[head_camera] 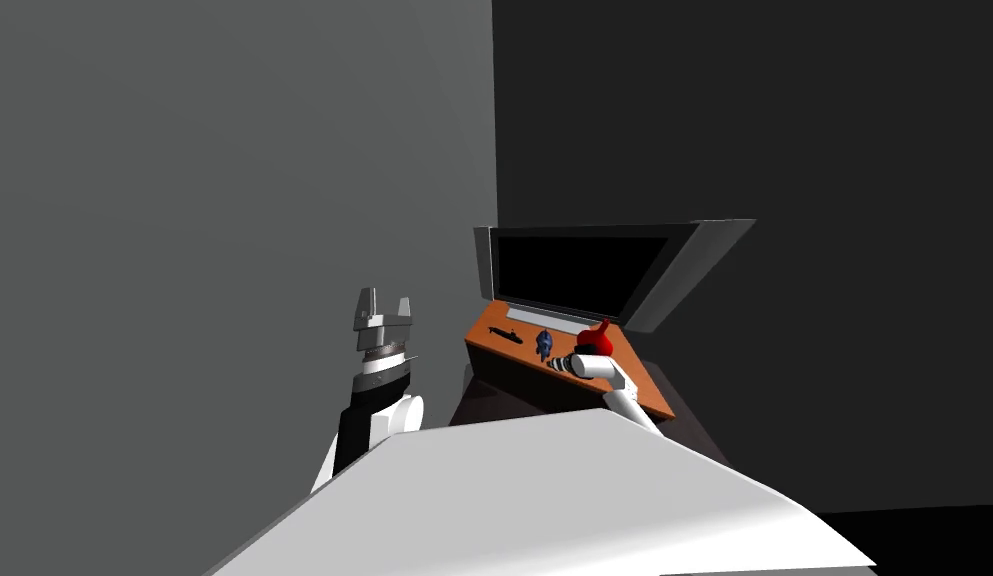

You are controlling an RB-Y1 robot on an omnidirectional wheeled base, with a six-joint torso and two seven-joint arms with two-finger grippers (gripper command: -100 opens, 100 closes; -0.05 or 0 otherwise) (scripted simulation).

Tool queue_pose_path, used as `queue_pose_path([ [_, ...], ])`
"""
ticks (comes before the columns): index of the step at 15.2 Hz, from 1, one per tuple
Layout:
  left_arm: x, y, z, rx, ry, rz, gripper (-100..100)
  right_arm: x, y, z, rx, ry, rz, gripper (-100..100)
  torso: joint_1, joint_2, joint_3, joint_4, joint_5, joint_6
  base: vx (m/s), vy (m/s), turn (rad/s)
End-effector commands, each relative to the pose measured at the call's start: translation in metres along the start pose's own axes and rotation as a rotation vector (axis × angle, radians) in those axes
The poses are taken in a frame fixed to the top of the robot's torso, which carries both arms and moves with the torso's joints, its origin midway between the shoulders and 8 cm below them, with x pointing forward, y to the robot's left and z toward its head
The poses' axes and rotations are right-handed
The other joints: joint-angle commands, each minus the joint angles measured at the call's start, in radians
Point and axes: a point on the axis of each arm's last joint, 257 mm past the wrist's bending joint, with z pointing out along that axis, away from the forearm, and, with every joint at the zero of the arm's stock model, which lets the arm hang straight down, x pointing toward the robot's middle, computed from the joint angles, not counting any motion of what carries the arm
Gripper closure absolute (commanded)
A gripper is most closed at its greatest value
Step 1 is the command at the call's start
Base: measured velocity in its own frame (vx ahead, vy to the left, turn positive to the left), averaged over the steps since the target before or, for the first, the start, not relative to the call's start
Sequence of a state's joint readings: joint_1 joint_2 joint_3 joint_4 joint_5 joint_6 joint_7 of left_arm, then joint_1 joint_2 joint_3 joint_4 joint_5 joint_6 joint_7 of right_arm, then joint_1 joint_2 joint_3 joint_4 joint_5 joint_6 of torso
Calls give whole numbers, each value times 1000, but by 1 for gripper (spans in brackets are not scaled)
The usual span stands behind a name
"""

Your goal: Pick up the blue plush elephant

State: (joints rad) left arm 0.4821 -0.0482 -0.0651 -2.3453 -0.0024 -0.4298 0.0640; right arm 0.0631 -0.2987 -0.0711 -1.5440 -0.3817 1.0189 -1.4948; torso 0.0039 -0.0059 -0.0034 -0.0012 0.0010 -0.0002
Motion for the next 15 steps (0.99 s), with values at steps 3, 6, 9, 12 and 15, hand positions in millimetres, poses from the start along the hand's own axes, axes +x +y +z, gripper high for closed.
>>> queue_pose_path([
  [3,0,0,0,0,0,0,0,-13,8,1,-3,-71,88,-100,0,-2,-1,0,0,0,95,51,55],
  [6,0,0,0,0,0,0,0,-27,22,-1,-17,-147,182,-100,0,-1,-1,0,0,0,97,43,61],
  [9,0,0,0,0,0,0,0,-36,28,-3,-28,-192,241,-100,0,-2,-1,0,0,0,105,44,51],
  [12,0,0,0,0,0,0,0,-47,41,-8,-49,-252,320,-100,-1,-2,-1,0,0,0,97,35,59],
  [15,0,0,0,0,0,0,0,-51,47,-10,-60,-277,358,-100,-1,-1,0,0,0,0,87,31,44],
])
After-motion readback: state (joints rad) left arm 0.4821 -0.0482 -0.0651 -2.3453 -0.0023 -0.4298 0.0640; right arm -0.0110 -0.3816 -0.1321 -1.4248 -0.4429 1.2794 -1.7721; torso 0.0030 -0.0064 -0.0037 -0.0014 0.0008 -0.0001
